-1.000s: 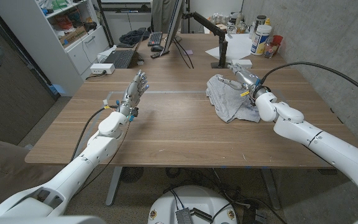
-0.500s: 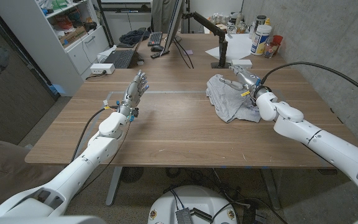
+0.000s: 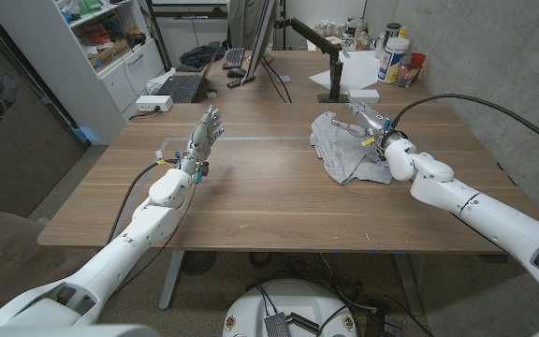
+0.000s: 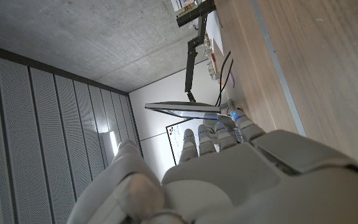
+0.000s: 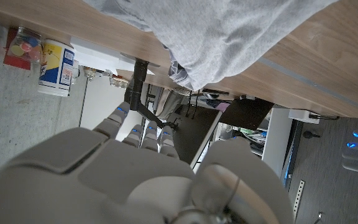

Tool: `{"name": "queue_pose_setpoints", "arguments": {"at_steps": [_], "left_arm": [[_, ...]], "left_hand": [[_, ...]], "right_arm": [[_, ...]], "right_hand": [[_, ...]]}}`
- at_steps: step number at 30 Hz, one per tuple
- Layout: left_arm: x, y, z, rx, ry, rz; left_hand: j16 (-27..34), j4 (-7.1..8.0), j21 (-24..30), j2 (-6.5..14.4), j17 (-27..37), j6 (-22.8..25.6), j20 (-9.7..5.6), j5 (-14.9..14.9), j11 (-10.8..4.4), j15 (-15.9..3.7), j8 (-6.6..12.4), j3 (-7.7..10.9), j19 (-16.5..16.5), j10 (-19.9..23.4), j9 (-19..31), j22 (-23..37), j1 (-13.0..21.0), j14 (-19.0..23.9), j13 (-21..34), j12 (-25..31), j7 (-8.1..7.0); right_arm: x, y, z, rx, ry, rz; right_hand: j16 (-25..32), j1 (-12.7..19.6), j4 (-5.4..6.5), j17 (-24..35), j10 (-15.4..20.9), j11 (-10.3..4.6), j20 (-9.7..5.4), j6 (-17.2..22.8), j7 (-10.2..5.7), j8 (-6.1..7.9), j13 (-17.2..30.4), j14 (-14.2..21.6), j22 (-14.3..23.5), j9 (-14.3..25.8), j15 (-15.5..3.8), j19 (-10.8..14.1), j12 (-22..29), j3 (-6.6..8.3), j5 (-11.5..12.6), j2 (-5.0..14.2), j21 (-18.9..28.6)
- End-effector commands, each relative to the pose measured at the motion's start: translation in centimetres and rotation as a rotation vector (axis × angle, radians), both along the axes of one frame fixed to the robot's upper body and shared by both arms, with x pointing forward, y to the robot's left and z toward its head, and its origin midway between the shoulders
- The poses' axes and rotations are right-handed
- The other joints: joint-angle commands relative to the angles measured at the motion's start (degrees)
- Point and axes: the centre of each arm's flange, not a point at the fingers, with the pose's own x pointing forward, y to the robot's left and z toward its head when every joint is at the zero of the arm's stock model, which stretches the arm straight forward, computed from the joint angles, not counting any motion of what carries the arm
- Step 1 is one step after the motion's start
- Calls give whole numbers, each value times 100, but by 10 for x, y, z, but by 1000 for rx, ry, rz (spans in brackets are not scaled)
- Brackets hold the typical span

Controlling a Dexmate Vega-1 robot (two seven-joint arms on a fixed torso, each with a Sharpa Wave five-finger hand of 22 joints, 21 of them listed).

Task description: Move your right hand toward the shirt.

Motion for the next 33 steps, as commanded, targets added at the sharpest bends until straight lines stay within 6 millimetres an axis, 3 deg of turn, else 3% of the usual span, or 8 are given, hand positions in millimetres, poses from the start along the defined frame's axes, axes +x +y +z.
{"name": "queue_pose_setpoints", "arguments": {"at_steps": [1, 33], "left_arm": [[-1, -1, 1, 2, 1, 7], [-3, -1, 3, 13, 1, 11]], "left_hand": [[42, -31, 29, -10, 23, 34, 28, 10, -18, 8, 32, 25, -48, -19, 25, 14, 53, -59, 9, 11, -16], [42, -33, 31, -1, 24, 101, 10, 10, -15, 15, 41, 27, -47, -1, 25, 14, 49, -60, 9, 16, -4]], "right_arm": [[7, -3, -4, -6, 26, -5], [14, -4, -5, -11, 49, -12]], "right_hand": [[28, -39, 6, 11, -62, 23, -16, -45, -4, 0, 10, -55, 24, 32, -10, -40, 7, -39, -23, -20, 21], [39, -86, 26, 16, -78, 19, -14, -55, 5, 0, 9, -69, 24, 33, -5, -42, 16, -60, -31, -23, 26]]}}
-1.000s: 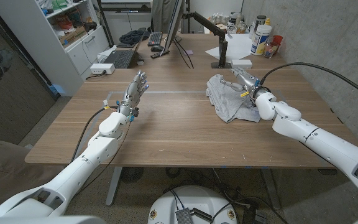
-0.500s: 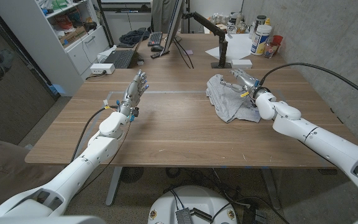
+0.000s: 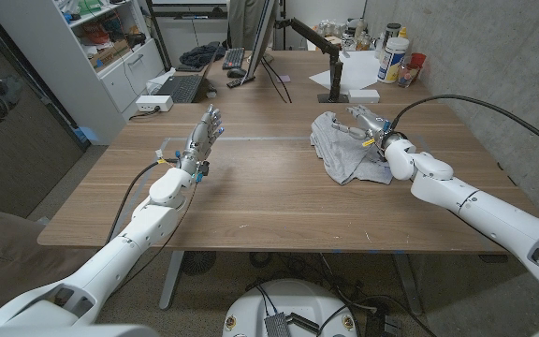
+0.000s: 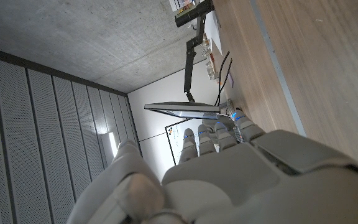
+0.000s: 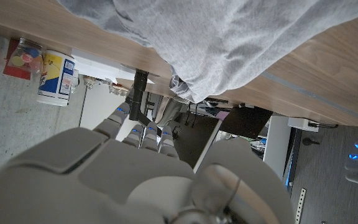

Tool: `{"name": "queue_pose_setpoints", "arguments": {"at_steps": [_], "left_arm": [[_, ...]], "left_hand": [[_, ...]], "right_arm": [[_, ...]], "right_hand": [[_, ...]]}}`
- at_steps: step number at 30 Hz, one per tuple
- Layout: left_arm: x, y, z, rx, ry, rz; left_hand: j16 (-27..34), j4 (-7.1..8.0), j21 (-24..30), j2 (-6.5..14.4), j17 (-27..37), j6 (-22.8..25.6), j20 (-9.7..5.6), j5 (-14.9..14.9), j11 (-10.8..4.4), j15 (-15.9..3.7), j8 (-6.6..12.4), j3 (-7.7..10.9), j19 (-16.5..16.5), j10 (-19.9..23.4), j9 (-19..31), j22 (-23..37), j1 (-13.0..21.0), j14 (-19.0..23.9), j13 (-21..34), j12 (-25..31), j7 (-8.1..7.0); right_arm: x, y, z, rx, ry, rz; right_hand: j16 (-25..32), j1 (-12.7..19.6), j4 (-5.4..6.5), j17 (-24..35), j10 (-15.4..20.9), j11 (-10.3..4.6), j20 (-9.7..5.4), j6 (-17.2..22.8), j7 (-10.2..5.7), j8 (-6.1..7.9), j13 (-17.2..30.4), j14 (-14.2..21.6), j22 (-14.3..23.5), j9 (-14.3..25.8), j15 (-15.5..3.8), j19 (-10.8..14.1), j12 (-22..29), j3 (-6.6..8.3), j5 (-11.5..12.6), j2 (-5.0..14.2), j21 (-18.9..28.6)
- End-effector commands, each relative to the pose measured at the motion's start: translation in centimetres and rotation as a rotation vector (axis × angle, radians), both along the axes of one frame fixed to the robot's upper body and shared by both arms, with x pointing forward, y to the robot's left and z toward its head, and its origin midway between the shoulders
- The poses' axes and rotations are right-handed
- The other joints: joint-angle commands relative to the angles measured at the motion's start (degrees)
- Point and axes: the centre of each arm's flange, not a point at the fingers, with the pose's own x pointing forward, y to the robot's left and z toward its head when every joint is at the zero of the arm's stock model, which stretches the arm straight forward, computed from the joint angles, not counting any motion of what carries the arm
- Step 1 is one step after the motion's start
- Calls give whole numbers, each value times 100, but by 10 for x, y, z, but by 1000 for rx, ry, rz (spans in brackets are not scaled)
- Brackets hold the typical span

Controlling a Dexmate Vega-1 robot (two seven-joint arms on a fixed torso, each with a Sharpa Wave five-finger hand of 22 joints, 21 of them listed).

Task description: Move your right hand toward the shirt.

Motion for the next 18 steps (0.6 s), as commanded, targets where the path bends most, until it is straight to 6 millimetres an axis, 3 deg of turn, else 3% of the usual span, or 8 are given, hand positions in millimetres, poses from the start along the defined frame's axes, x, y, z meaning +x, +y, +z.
{"name": "queue_pose_setpoints", "arguments": {"at_steps": [1, 18], "left_arm": [[-1, 1, 1, 7, -5, 1], [0, -6, -1, 10, -2, -10]], "left_hand": [[17, -33, 31, -1, 24, 41, 33, 10, -19, 13, 41, 27, -27, -4, 25, 15, 49, -62, 9, 15, -5], [17, -38, 30, -7, 24, 45, 32, 8, -14, 13, 32, 25, -29, 8, 25, 14, 48, -62, 9, 19, -8]], "right_arm": [[4, 0, -1, -1, 8, -7], [10, -4, -5, 0, 21, -19]], "right_hand": [[39, -58, 4, 17, -50, -17, 18, -54, 9, 1, 9, -69, 24, 34, -5, -13, 15, -38, -4, 8, 26], [35, -79, 15, 18, -145, -25, 16, -67, 5, -2, 9, -96, 24, 34, -3, -13, -12, -46, -3, 13, 29]]}}
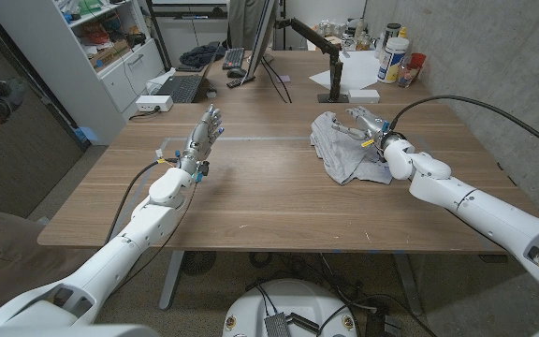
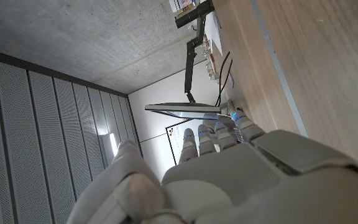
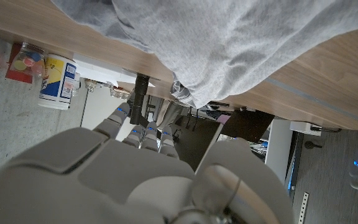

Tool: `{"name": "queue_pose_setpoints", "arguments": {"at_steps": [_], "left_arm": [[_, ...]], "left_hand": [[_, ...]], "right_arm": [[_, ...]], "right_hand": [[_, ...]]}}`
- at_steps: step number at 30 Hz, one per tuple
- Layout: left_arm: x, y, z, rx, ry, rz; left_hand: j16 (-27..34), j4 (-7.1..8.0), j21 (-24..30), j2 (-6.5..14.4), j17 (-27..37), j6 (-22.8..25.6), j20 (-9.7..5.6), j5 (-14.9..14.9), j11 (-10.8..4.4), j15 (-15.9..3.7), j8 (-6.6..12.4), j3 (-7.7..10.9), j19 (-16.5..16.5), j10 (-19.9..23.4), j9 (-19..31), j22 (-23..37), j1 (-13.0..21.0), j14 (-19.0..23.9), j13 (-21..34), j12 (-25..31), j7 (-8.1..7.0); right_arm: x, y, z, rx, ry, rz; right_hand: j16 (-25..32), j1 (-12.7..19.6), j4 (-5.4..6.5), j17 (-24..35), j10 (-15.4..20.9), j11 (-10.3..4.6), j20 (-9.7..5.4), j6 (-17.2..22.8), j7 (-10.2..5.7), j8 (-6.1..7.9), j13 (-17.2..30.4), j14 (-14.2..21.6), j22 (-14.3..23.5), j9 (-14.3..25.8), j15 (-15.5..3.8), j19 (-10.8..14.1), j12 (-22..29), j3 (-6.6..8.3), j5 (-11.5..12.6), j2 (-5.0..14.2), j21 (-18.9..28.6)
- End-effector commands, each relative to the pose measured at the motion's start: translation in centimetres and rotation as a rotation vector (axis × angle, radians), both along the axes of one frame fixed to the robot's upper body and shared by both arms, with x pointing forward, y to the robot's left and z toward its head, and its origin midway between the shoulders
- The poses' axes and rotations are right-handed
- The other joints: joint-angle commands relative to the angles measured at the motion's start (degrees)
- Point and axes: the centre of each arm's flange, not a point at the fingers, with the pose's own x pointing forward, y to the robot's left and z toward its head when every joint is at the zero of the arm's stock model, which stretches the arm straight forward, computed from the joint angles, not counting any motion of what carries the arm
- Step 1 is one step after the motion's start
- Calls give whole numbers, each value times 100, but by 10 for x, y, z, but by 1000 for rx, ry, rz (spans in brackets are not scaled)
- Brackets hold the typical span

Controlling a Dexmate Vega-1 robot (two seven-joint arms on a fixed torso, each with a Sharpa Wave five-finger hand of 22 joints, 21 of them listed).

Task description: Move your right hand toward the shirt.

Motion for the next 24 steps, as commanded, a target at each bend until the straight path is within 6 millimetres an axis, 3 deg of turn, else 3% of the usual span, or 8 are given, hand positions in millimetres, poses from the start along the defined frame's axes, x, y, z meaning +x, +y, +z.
{"name": "queue_pose_setpoints", "arguments": {"at_steps": [1, 24], "left_arm": [[1, -5, -1, 3, 0, -9], [3, -8, -7, -14, 13, -4]], "left_hand": [[17, -38, 30, -7, 23, 45, 31, 8, -17, 11, 31, 25, -30, 9, 25, 14, 48, -62, 9, 19, -7], [7, -44, 30, -1, 23, 46, 26, 8, -14, 7, 23, 30, -32, 10, 25, 14, 53, -91, 9, 17, 3]], "right_arm": [[4, -3, -2, 1, 7, -8], [12, 3, -5, -3, 2, -4]], "right_hand": [[33, -16, 15, 18, -94, -18, 16, -68, 6, -2, 20, -67, 24, 34, 24, -13, -13, -46, -4, -4, 28], [28, 10, 2, 11, -196, -13, 1, -247, 2, -52, 19, -107, 24, 35, 31, 2, -23, -29, 3, 23, 36]]}}
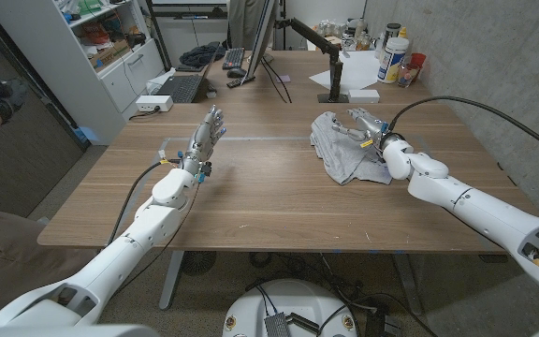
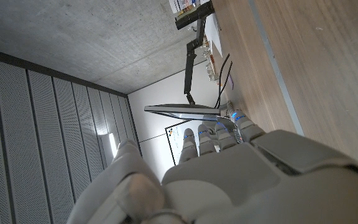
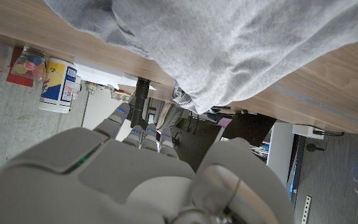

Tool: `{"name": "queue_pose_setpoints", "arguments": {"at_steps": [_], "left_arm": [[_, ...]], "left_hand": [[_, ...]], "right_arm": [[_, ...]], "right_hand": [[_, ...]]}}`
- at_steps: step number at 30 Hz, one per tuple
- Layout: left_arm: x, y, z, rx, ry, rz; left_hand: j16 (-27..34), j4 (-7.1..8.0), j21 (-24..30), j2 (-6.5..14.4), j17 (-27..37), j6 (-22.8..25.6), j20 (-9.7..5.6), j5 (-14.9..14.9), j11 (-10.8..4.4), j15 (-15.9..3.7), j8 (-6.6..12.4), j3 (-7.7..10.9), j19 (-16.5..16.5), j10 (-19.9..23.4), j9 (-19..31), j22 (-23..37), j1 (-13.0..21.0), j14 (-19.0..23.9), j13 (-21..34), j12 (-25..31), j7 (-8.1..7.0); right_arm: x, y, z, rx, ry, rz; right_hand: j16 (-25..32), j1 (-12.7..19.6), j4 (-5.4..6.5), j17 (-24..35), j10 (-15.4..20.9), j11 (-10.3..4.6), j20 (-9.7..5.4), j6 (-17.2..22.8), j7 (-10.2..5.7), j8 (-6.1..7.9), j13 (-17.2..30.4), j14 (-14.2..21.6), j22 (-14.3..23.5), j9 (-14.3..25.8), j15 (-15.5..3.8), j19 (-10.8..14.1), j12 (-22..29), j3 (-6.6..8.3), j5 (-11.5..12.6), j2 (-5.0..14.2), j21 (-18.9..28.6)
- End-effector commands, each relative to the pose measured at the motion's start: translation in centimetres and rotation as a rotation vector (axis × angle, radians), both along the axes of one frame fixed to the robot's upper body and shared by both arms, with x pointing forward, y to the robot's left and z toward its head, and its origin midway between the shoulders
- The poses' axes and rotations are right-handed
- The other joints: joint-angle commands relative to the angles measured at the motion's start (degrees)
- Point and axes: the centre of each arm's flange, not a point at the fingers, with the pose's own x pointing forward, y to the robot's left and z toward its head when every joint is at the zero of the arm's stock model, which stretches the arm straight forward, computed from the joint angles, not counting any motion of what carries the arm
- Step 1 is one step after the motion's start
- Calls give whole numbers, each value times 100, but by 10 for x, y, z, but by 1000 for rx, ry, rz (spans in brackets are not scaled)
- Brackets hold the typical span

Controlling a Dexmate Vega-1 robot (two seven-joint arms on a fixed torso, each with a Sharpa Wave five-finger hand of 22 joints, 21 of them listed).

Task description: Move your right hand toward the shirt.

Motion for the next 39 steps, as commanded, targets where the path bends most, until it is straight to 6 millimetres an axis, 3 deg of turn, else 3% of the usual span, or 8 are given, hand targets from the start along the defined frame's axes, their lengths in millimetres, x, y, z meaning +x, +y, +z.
{"name": "queue_pose_setpoints", "arguments": {"at_steps": [1, 32, 39], "left_arm": [[1, -2, -4, -7, 8, -1], [-8, 4, -11, -33, 0, 27], [-7, 5, -13, -40, 5, 27]], "left_hand": [[8, -21, 30, 0, 23, 49, 25, 8, -16, -22, 24, 6, -33, 11, 25, 14, 54, -62, 9, 18, 6], [12, -29, 32, 8, 23, 72, 14, 9, -37, -40, 26, 13, -29, 41, 25, 14, 62, -63, 10, 27, 6], [14, -32, 33, 11, 22, 81, 10, 9, -45, -43, 27, 16, -25, 50, 25, 14, 65, -61, 10, 30, 8]], "right_arm": [[3, 3, -2, -4, -6, 4], [15, 9, -8, -26, 2, 4], [20, 14, -9, -36, 10, 11]], "right_hand": [[27, 11, 1, 11, -36, -9, -1, -65, -16, -17, 18, -82, 24, 5, 1, 1, -23, -28, 3, 25, 36], [23, -10, 14, 17, -83, -38, -5, -97, -7, -1, 17, -140, 24, 7, 13, -21, -12, -30, 1, 44, 28], [25, -16, 17, 18, -150, -33, -9, -355, 4, -66, 16, -164, 24, 7, 22, -40, -21, -32, 1, 47, 24]]}}
